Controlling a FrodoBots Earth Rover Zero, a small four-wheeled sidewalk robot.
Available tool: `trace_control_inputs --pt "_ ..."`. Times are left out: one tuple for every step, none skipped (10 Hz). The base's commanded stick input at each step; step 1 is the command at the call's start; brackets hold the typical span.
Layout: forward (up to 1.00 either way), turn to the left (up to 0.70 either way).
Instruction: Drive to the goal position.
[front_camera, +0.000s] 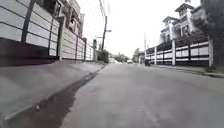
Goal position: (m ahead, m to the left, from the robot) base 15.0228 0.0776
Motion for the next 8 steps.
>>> trace_control_inputs --pt "1.00 -0.21" --pt "1.00 -0.19" --pt "1.00 -0.02" --pt "1.00 0.00" --pt "1.00 0.00" --pt "1.00 0.00" --pt "1.00 0.00" --pt "1.00 0.01"
